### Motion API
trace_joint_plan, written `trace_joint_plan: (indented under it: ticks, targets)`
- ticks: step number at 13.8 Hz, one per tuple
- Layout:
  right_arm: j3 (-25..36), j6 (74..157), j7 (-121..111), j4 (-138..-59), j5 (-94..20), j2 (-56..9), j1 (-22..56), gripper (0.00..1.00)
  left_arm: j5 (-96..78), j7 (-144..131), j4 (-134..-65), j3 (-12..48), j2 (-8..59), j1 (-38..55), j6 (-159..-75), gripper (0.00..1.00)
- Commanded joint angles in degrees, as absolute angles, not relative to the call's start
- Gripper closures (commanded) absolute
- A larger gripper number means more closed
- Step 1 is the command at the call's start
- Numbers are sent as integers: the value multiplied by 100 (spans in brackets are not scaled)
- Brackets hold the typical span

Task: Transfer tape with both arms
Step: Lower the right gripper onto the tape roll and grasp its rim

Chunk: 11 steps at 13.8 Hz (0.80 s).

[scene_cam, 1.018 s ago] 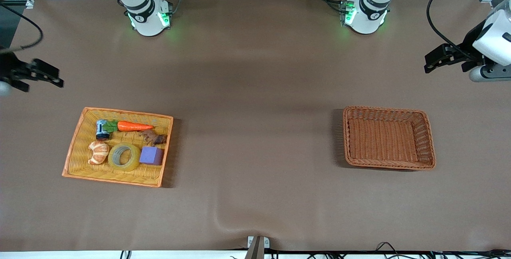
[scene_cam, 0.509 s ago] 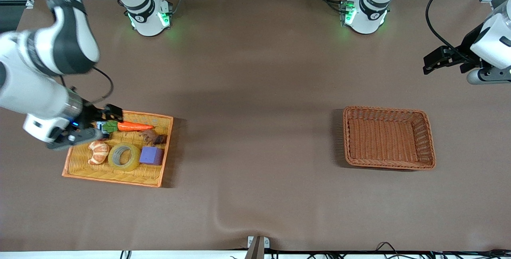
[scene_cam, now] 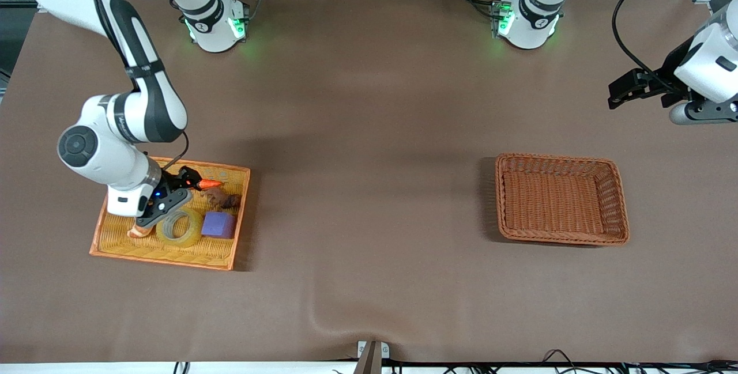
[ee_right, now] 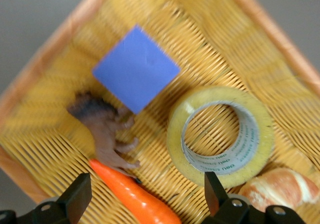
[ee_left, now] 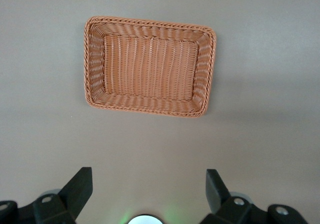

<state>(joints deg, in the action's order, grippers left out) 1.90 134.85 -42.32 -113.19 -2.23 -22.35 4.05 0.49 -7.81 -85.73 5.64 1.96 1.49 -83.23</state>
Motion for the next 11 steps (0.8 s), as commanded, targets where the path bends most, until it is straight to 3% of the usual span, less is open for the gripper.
trace_joint_plan:
  ticks: [1,6,8,9,10,11]
  targets:
    - [141,13500,-4850,-11145,-308,-2486,299,0,-35,-694,-8508,571,255,272,-8358,0]
    - [141,13518,-5054,-10522,-308,-3435,203,0,-35,-694,-8490,571,255,237,-8358,0]
    - [141,13491,-5071,-10494,-308,-3463,211,31,-44,-686,-8481,571,255,237,-8358,0]
    - [141,13483,-5071,-10485,-308,-3463,220,54,-35,-694,-8481,571,264,263,-8358,0]
    - [141,13474,-5045,-10485,-308,-3463,220,89,-44,-694,-8481,571,264,272,-8358,0]
    - [141,13456,-5045,-10477,-308,-3454,228,100,-44,-694,-8481,571,264,281,-8358,0]
